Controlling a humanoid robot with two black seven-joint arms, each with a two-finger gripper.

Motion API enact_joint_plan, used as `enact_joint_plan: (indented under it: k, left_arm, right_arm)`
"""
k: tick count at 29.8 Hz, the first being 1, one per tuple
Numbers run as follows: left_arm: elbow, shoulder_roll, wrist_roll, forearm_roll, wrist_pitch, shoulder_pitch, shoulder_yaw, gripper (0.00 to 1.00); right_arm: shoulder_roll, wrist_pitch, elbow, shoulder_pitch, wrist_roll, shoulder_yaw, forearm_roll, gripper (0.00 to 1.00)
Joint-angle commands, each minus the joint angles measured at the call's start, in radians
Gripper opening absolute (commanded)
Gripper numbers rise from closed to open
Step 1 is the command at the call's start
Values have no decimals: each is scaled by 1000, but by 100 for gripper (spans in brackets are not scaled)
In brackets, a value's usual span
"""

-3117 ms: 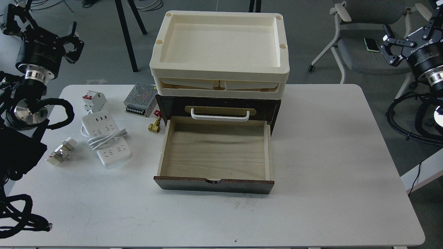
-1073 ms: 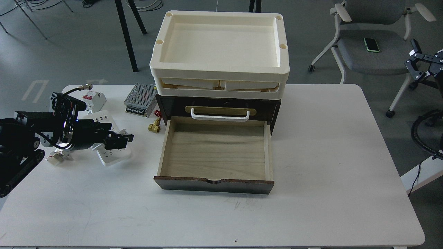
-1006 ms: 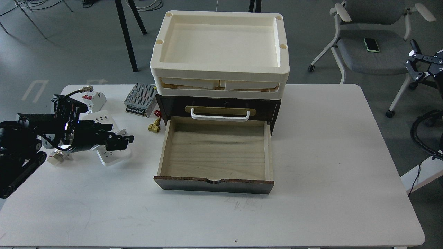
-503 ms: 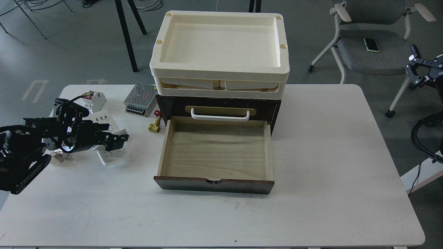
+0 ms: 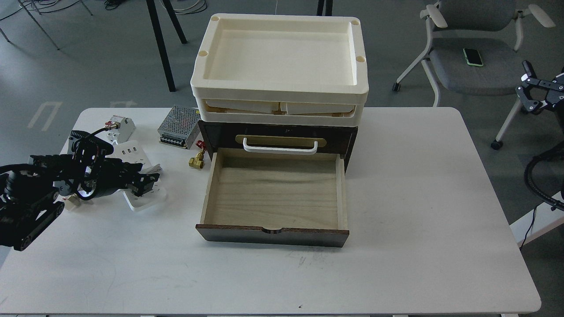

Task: Put charging cable into cabinet
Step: 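Grasp the white charger with coiled cable using the left gripper, then lift the charger and carry it over the open drawer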

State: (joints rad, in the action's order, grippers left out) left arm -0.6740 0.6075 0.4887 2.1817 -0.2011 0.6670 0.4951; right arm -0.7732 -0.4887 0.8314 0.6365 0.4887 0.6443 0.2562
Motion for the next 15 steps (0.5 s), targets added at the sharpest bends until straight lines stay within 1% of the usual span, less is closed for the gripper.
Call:
enact_joint_plan:
  k: [1, 2, 3, 4, 5, 8, 15]
  left_arm:
    - [4, 0, 0, 0, 5, 0, -1, 26]
    - [4, 0, 0, 0, 11, -1, -1, 19]
    - [4, -2, 0, 0, 15, -1, -3, 10]
    - [4, -3, 0, 0, 20, 3, -12, 4]
    - [4, -5, 0, 0, 28, 5, -16, 1]
    - [4, -5, 0, 0, 40, 13, -18, 0]
    - [-18, 14, 0, 0, 25, 37, -16, 0]
  right_arm:
    - [0, 0, 0, -3, 0, 0, 0, 100]
    - [0, 0, 0, -6, 0, 0, 0, 100]
    - [0, 0, 0, -6, 0, 0, 0, 100]
    - [-1, 0, 0, -8, 0, 0, 0, 100]
    - [-1, 0, 0, -8, 0, 0, 0, 100]
    - [-1, 0, 0, -14, 0, 1, 2, 100]
    - [-1, 0, -2, -27, 0, 11, 2, 100]
